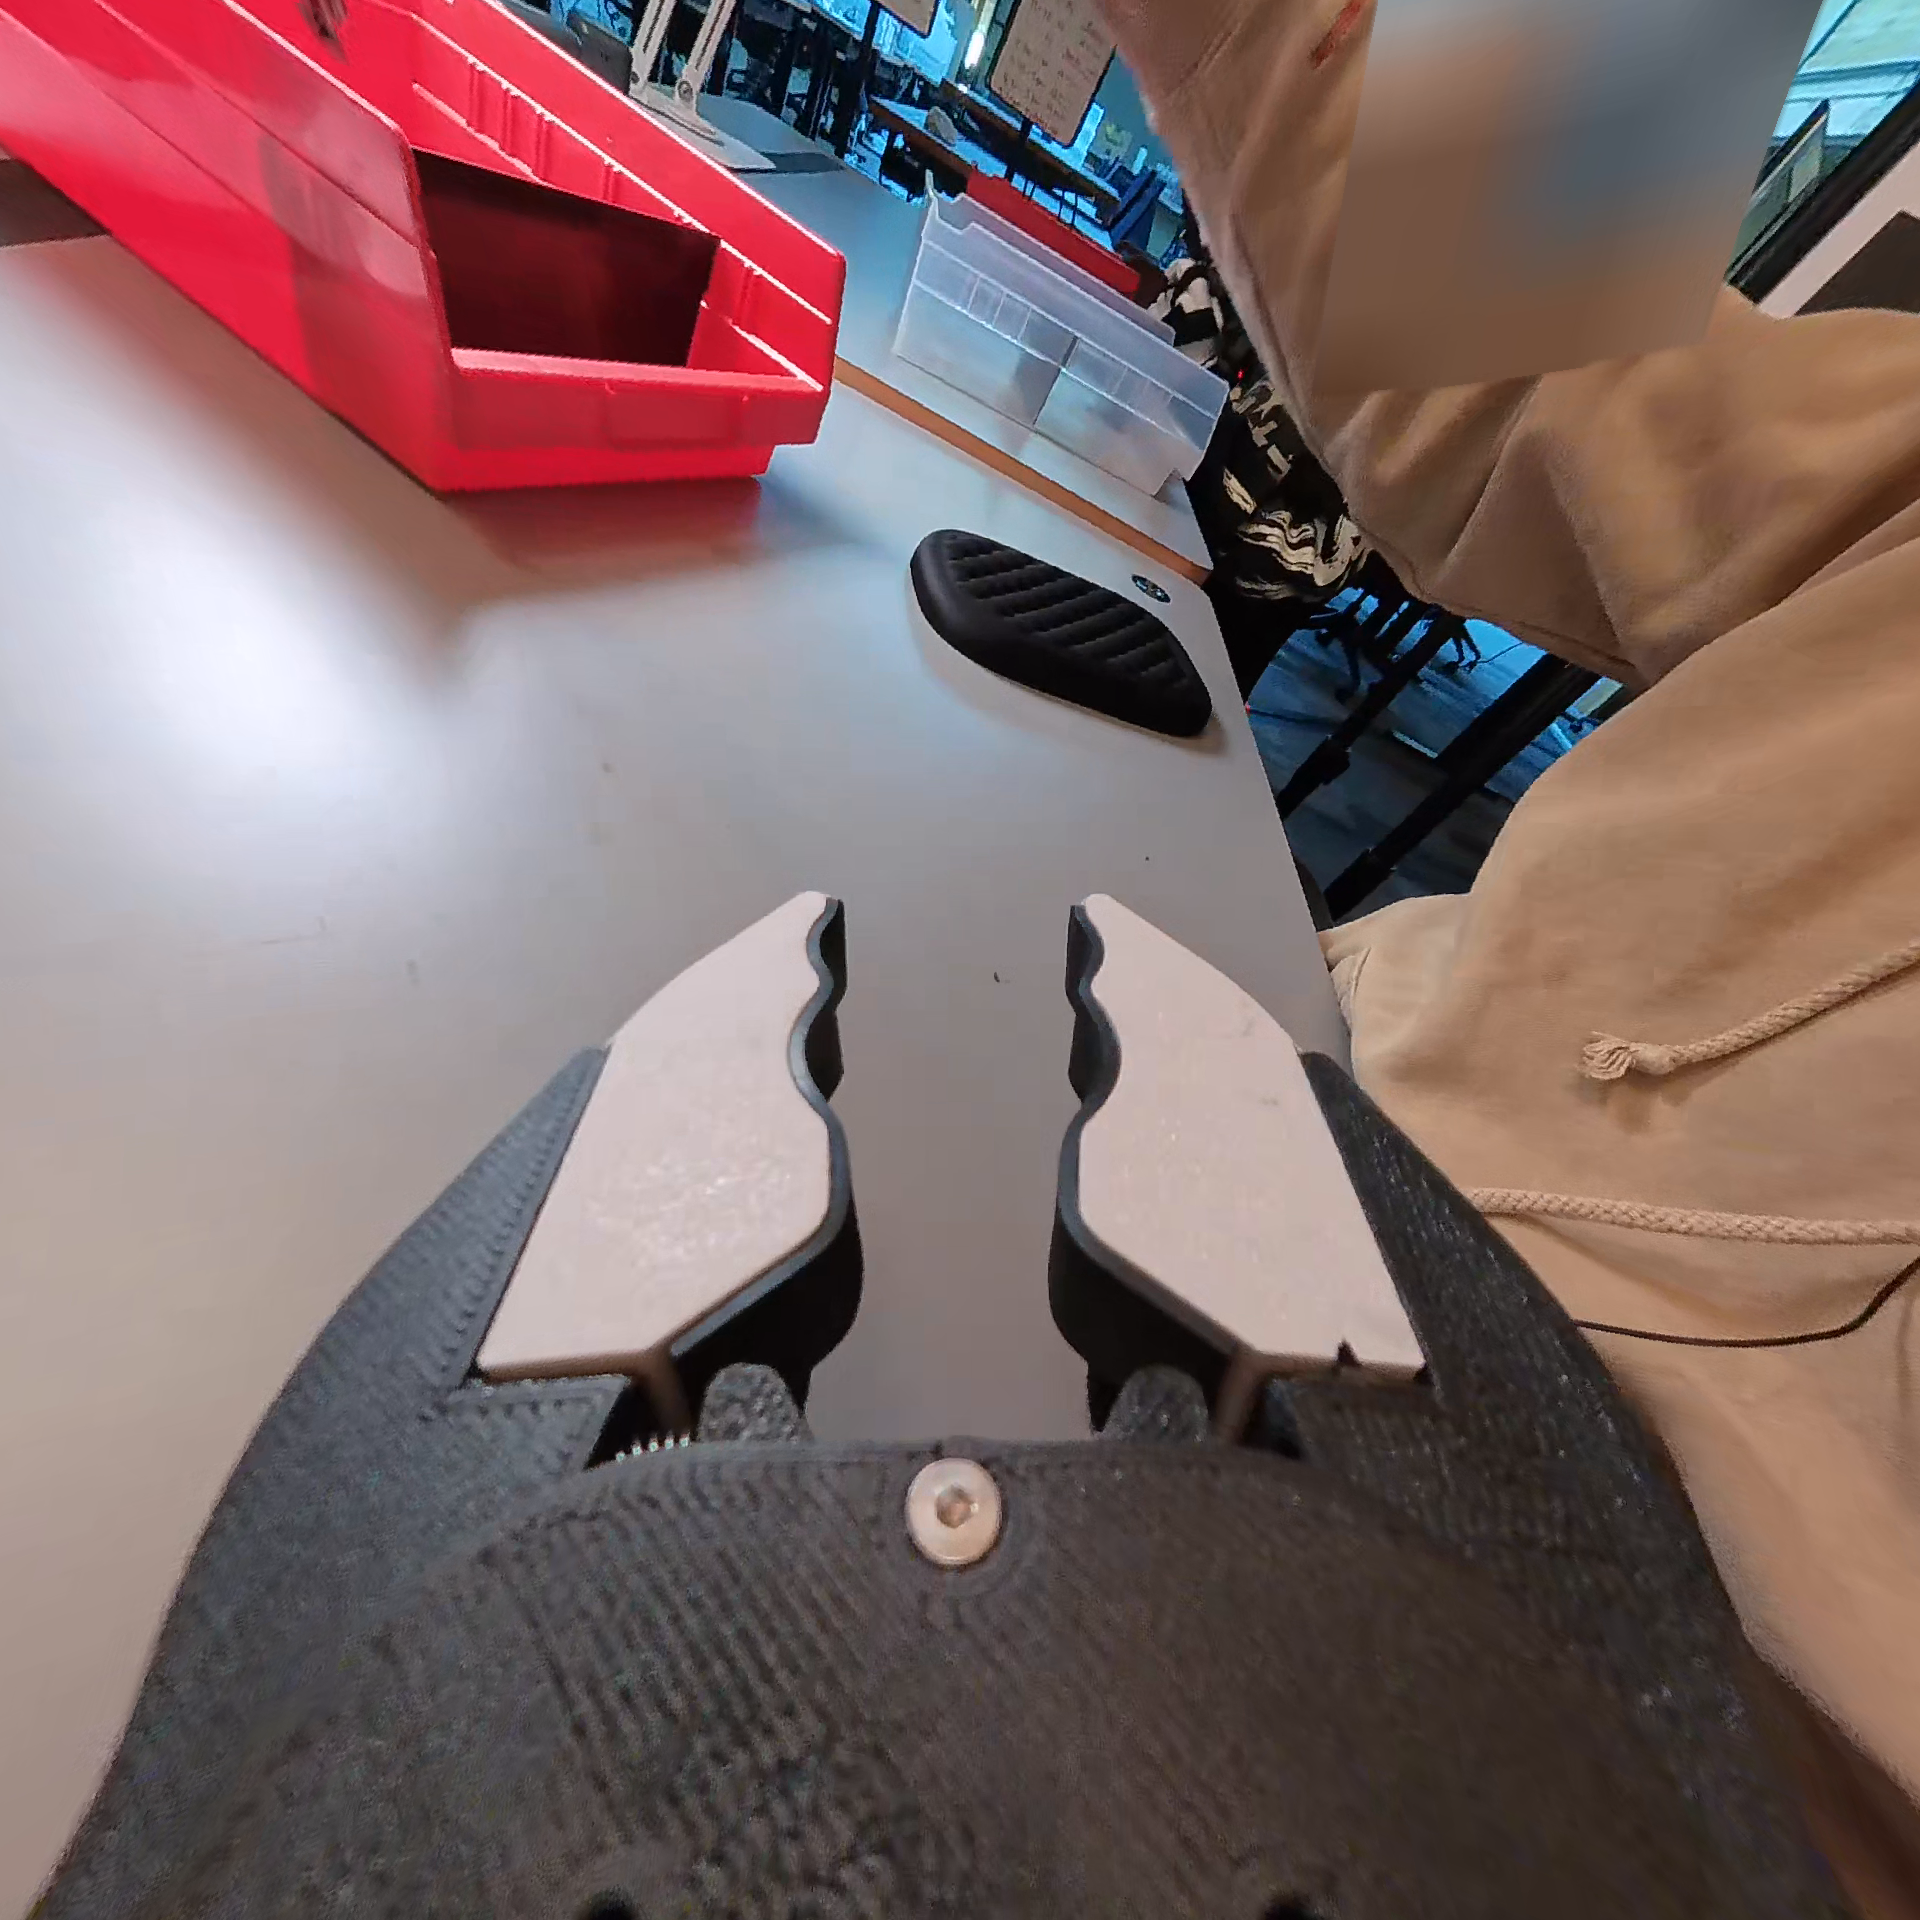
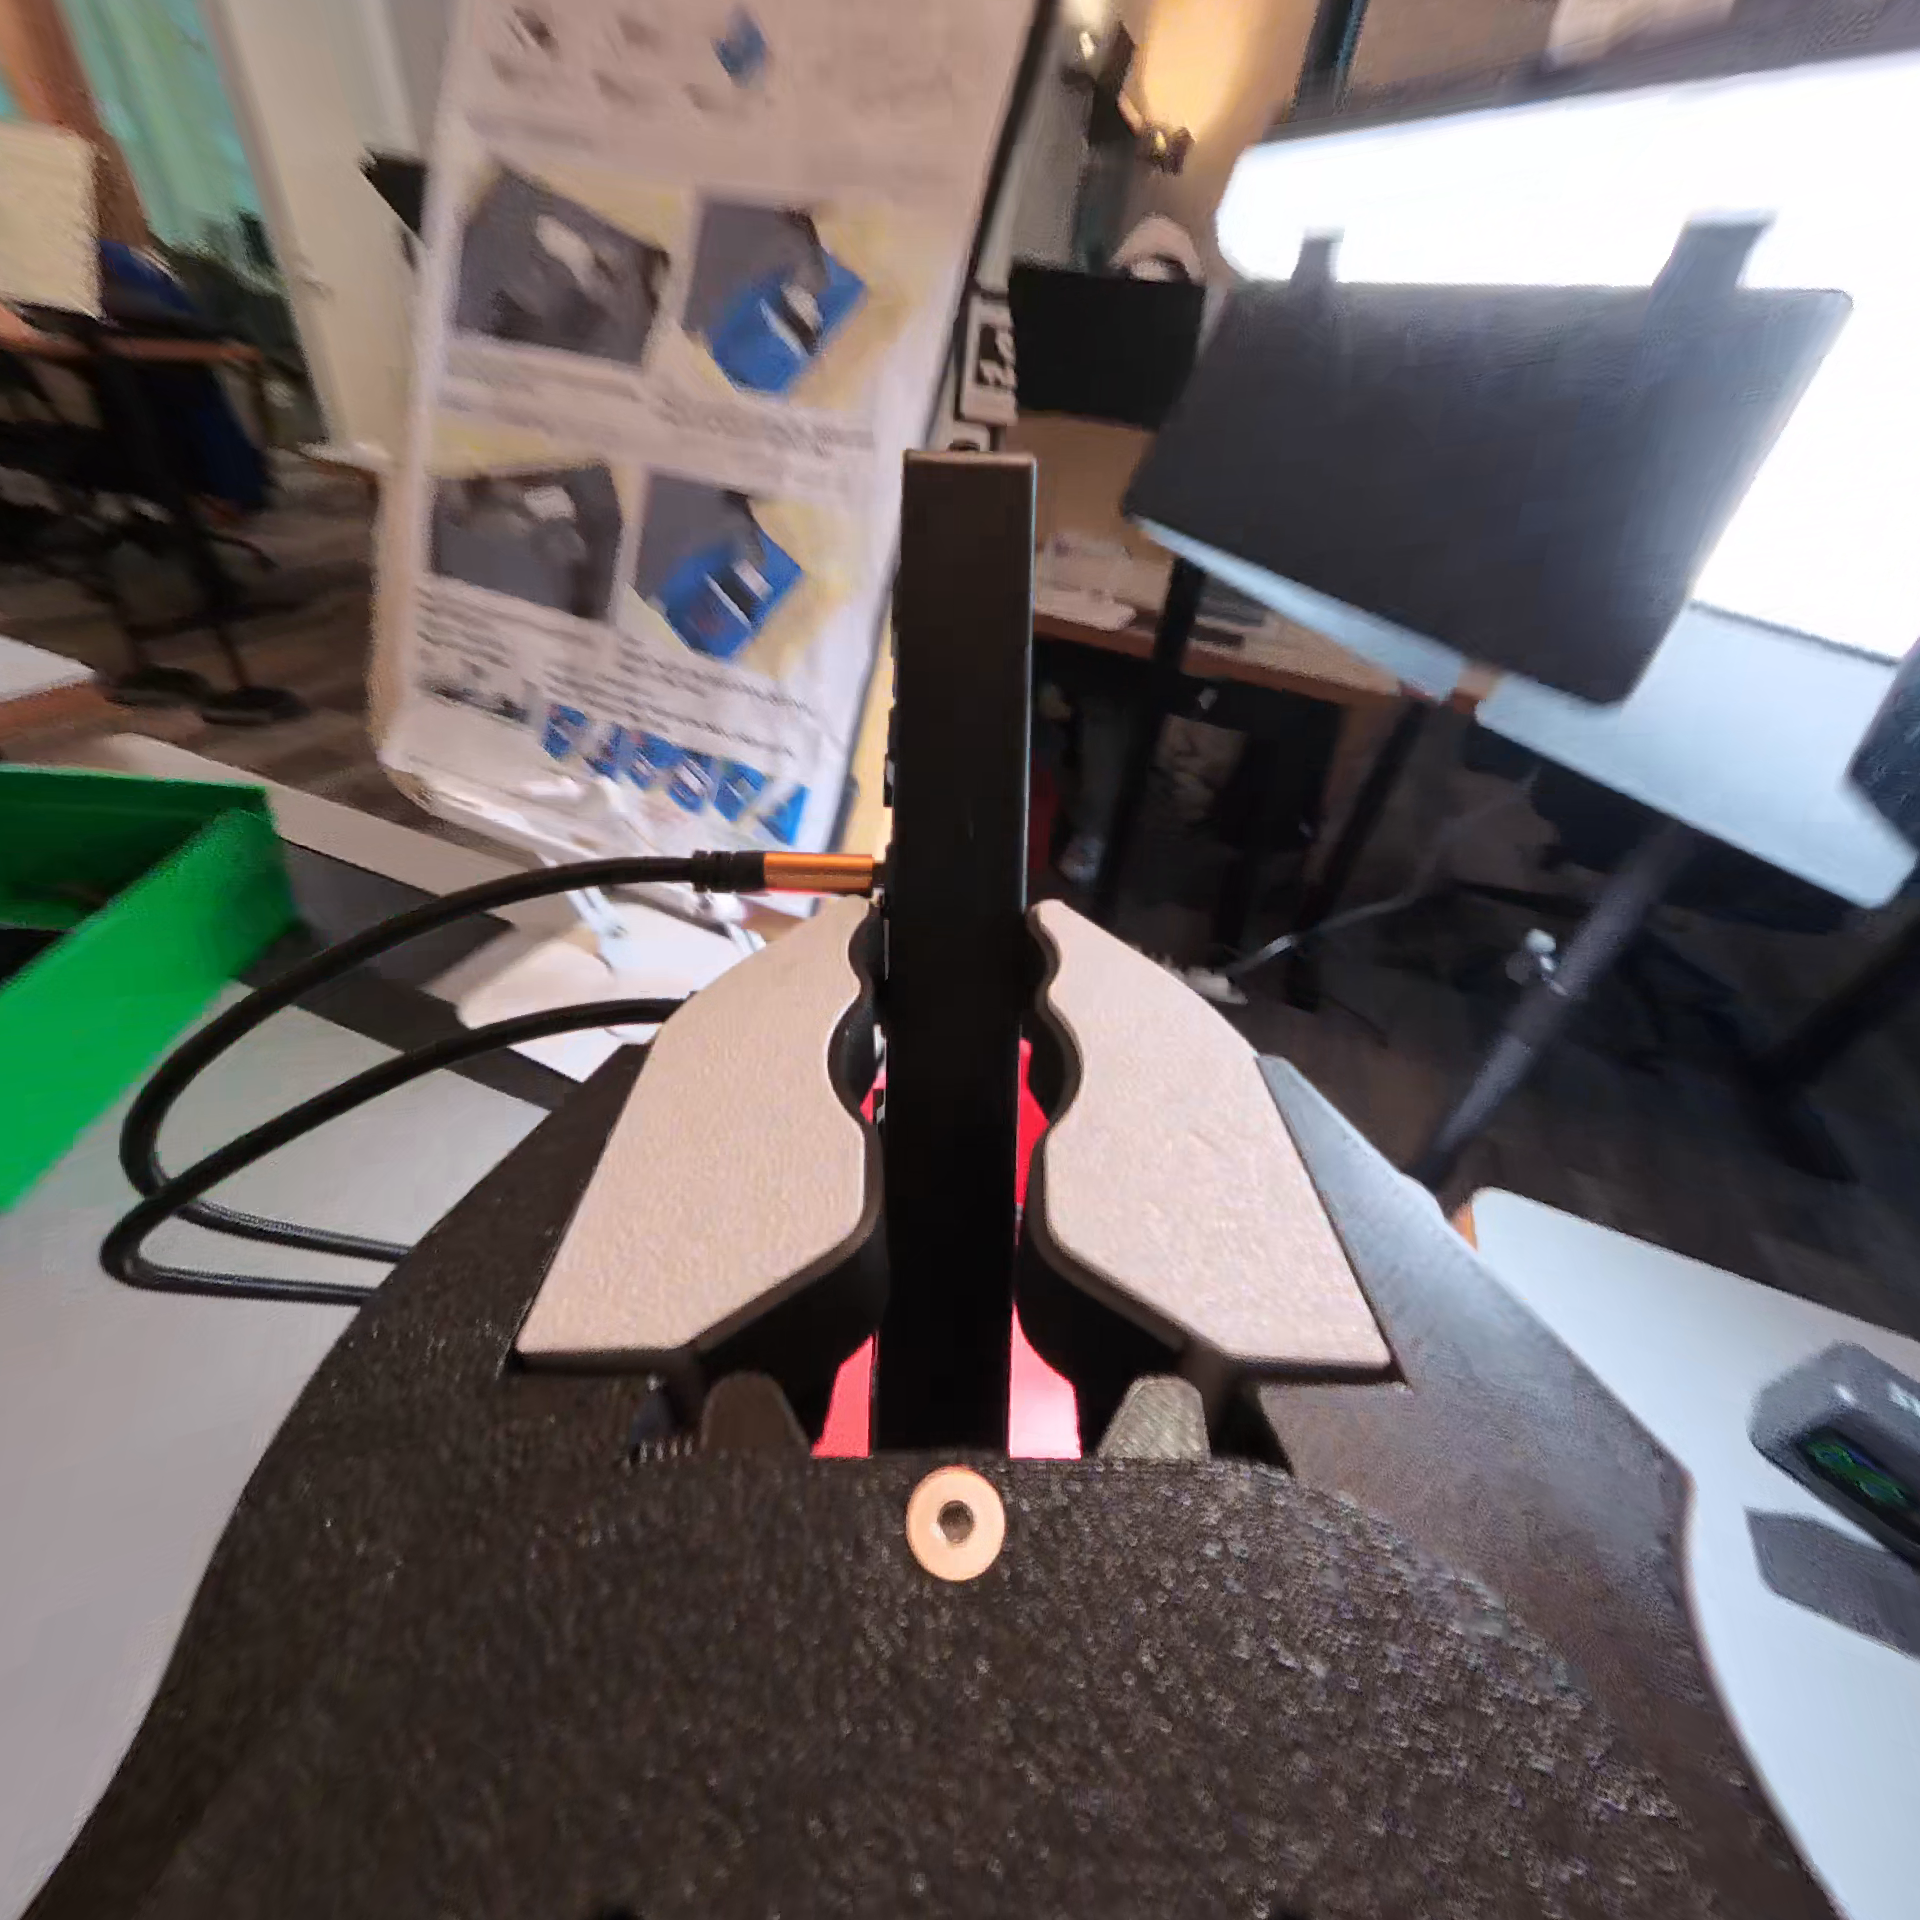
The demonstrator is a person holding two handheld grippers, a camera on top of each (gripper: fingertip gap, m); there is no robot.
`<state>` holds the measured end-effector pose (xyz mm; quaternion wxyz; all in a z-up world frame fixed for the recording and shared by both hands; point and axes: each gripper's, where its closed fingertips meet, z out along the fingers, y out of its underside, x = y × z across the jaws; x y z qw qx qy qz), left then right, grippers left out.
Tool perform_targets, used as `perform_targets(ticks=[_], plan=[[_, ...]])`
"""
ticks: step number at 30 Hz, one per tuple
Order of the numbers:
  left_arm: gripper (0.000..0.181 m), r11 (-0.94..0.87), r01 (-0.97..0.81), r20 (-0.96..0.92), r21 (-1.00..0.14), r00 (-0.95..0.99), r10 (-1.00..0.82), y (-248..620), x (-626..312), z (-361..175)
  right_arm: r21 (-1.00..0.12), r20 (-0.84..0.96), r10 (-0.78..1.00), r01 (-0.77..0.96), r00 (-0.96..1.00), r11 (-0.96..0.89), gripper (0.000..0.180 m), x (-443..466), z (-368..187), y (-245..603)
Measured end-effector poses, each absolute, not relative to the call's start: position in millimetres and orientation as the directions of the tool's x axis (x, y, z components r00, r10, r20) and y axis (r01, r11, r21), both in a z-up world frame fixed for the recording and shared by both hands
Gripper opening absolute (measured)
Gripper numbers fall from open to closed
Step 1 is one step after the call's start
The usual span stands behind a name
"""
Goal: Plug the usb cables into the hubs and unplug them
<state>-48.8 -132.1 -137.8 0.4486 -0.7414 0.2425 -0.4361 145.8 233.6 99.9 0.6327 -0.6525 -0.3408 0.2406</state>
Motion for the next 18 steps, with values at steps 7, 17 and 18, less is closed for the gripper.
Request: perform_targets(ticks=[7, 17, 18], plan=[[0.036, -0.429, 0.052, 0.379, -0.902, 0.571, -0.728, -125.8, -59.9, -133.9, -0.923, 0.040, 0.725, 0.303, 0.687, -0.237, 0.025, 128.7, -34.5, 292.4], [0.039, -0.242, 0.089, 0.213, -0.966, 0.805, -0.554, -104.9, -103.7, -116.9, -0.678, -0.240, 0.664, 0.367, 0.708, -0.636, 0.026, 131.7, -123.8, 310.7], [0.040, -0.227, 0.095, 0.204, -0.969, 0.825, -0.528, -103.7, -109.4, -115.1, -0.687, -0.200, 0.669, 0.384, 0.716, -0.617, 0.039, 136.8, -121.4, 314.0]])
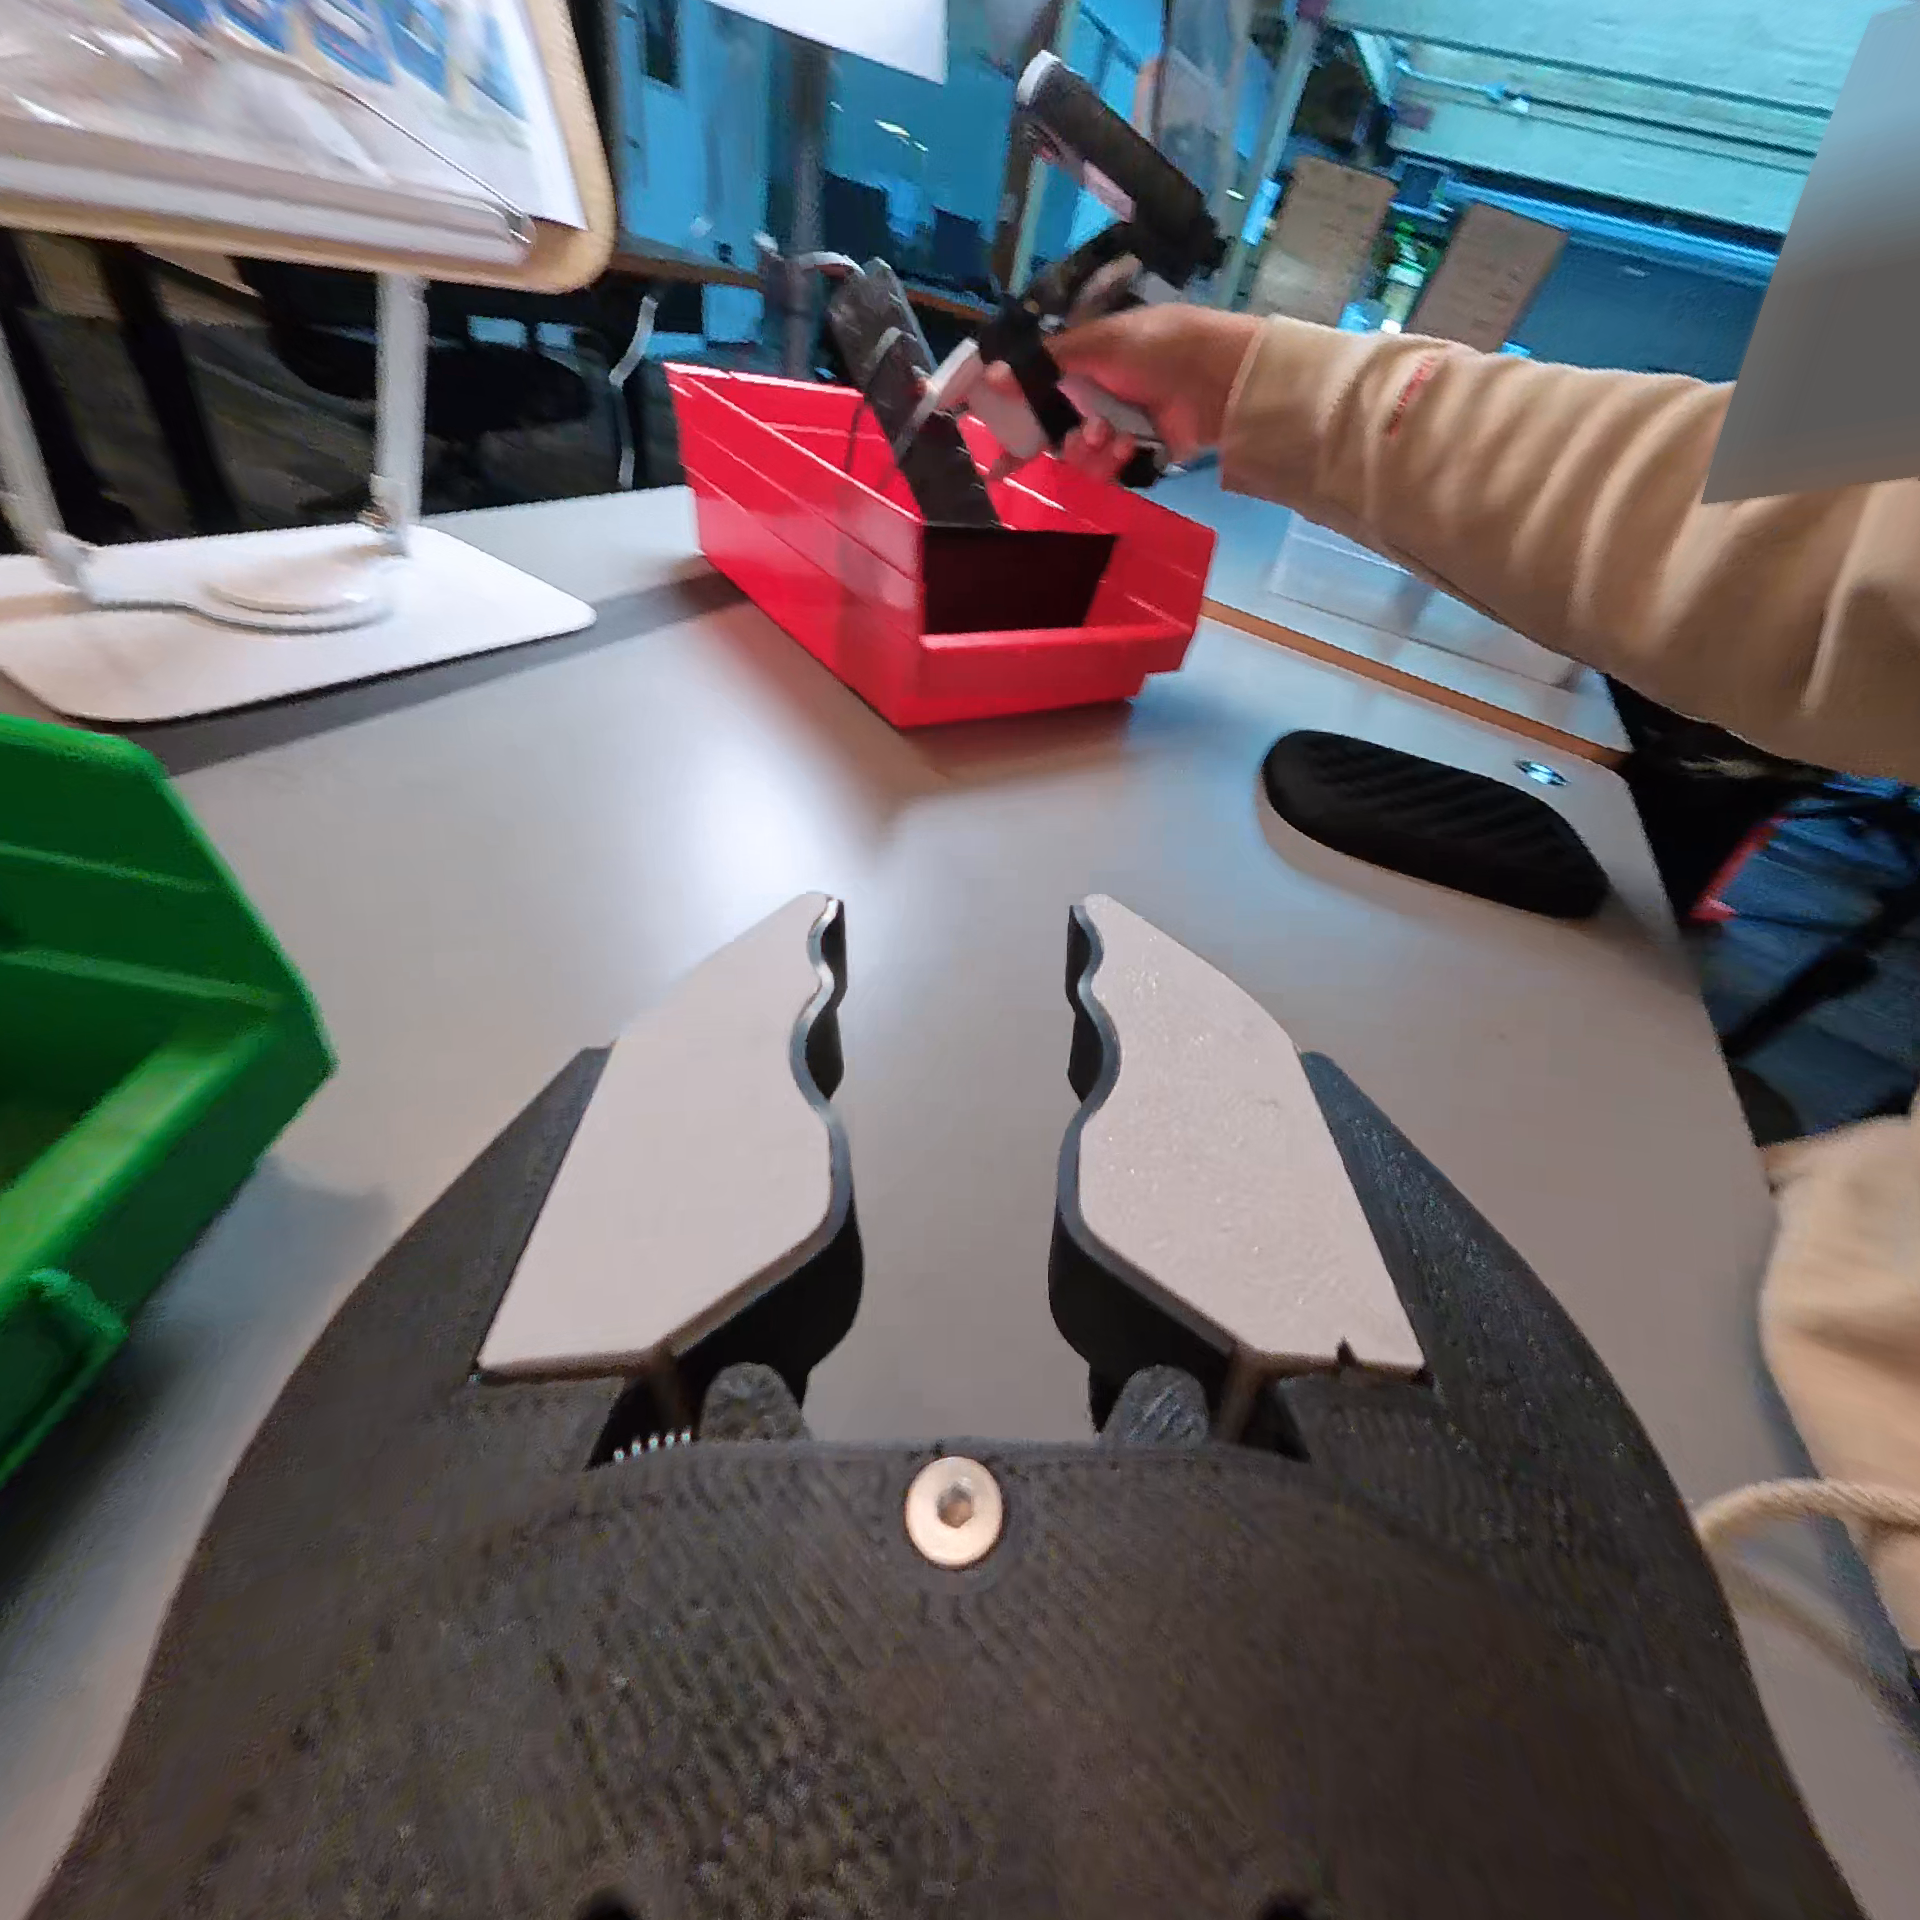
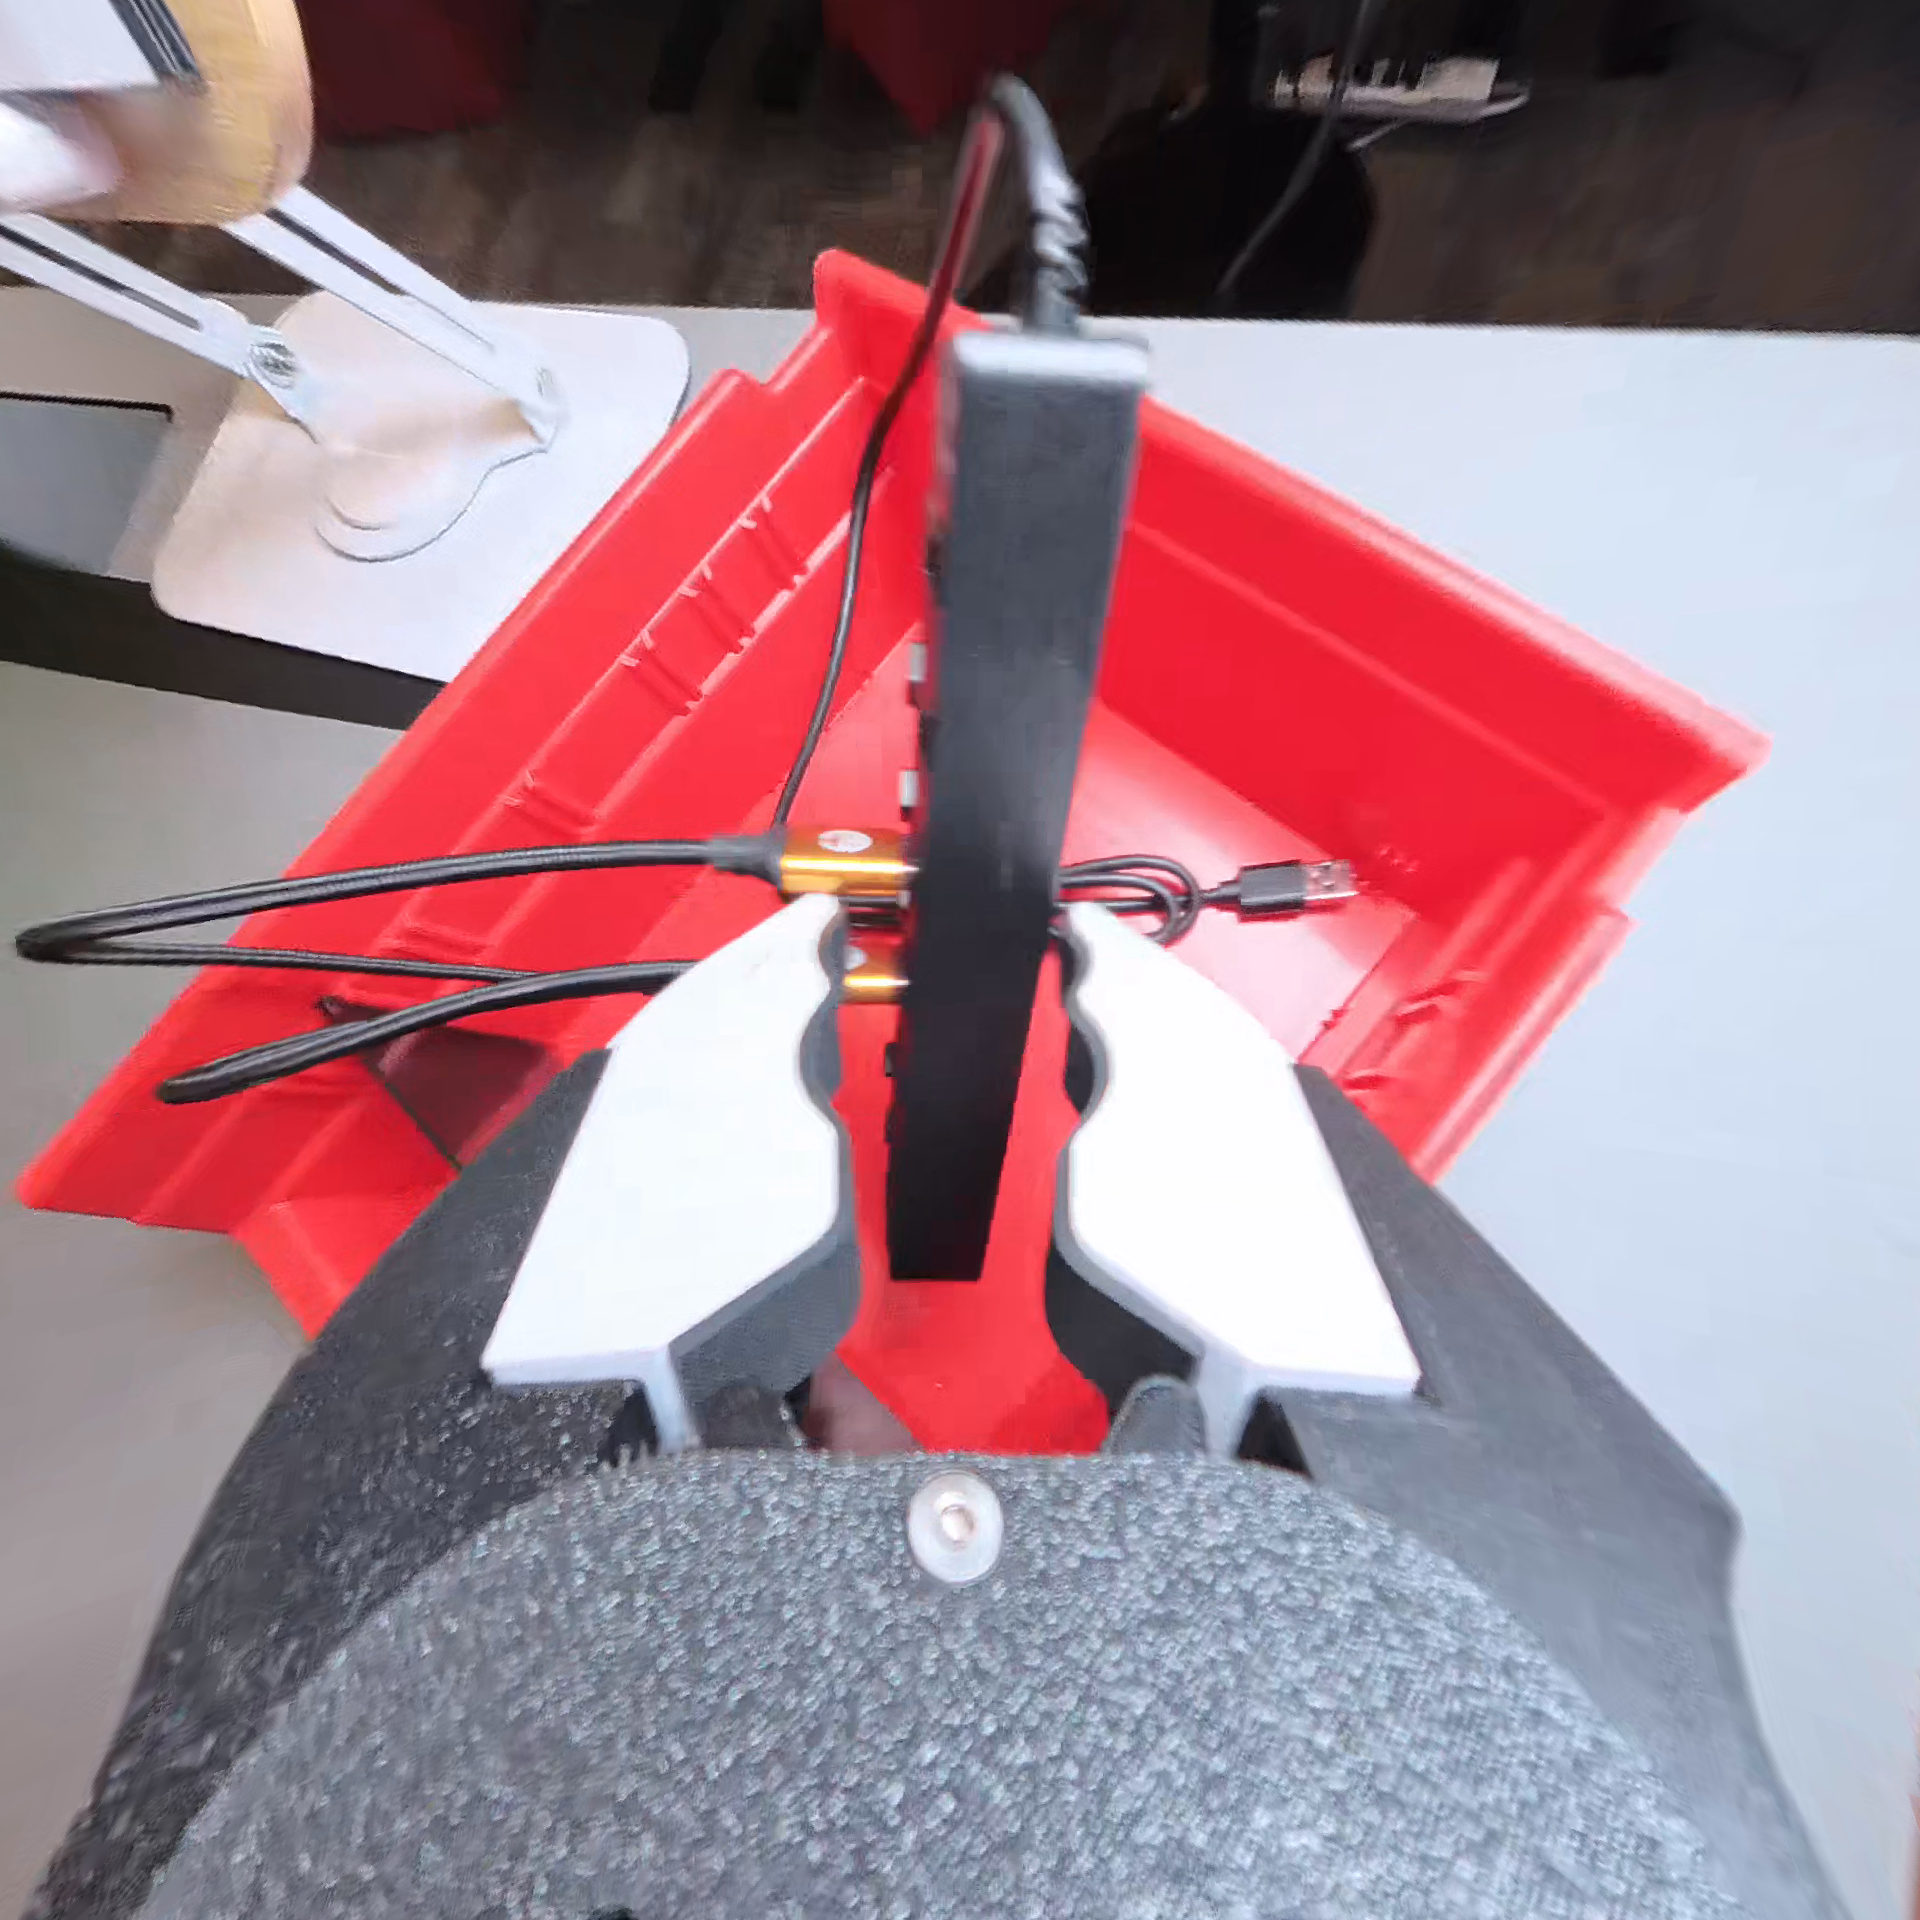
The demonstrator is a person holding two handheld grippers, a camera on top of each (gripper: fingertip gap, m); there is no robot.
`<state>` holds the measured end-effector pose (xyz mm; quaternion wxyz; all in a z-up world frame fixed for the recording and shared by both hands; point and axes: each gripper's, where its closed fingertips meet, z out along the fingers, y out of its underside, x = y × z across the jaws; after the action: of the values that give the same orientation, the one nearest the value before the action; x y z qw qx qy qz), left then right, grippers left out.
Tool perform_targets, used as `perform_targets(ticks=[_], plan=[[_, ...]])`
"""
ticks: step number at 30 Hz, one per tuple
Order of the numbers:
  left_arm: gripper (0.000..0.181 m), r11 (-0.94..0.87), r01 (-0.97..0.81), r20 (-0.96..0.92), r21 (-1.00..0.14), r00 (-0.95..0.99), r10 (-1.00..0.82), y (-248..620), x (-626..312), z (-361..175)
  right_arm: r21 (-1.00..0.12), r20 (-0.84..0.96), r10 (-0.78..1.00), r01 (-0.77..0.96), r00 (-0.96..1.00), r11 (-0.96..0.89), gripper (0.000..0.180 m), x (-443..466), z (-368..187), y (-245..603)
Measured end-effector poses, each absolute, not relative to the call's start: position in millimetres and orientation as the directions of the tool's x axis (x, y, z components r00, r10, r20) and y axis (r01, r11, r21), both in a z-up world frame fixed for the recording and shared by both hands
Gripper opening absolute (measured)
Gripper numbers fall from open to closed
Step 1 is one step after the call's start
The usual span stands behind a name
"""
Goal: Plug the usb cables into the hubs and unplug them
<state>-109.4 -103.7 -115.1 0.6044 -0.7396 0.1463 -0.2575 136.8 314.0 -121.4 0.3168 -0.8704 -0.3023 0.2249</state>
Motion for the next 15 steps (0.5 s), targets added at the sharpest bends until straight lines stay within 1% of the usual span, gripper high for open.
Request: perform_targets(ticks=[1, 2, 5, 8, 11, 15], plan=[[0.041, -0.213, 0.101, 0.198, -0.972, 0.842, -0.503, -102.8, -114.8, -113.4, -0.691, -0.184, 0.668, 0.388, 0.721, -0.610, 0.050, 140.3, -117.2, 314.9], [0.043, -0.201, 0.107, 0.193, -0.974, 0.857, -0.479, -101.9, -119.8, -112.0, -0.702, -0.153, 0.674, 0.401, 0.723, -0.589, 0.053, 144.0, -111.5, 315.3], [0.046, -0.177, 0.112, 0.178, -0.978, 0.889, -0.422, -99.7, -131.0, -109.5, -0.776, -0.007, 0.697, 0.436, 0.717, -0.456, 0.057, 153.4, -82.5, 314.5], [0.050, -0.179, 0.106, 0.170, -0.978, 0.902, -0.396, -98.6, -134.3, -110.4, -0.843, 0.039, 0.715, 0.407, 0.698, -0.351, 0.059, 153.6, -54.0, 299.3], [0.051, -0.175, 0.086, 0.149, -0.981, 0.912, -0.383, -98.7, -134.1, -110.8, -0.905, 0.131, 0.718, 0.379, 0.684, -0.195, 0.062, 151.4, -28.1, 274.2], [0.052, -0.170, 0.058, 0.117, -0.984, 0.924, -0.363, -98.7, -135.4, -111.6, -0.944, 0.200, 0.736, 0.328, 0.646, -0.031, 0.062, 138.7, -17.0, 218.7]])
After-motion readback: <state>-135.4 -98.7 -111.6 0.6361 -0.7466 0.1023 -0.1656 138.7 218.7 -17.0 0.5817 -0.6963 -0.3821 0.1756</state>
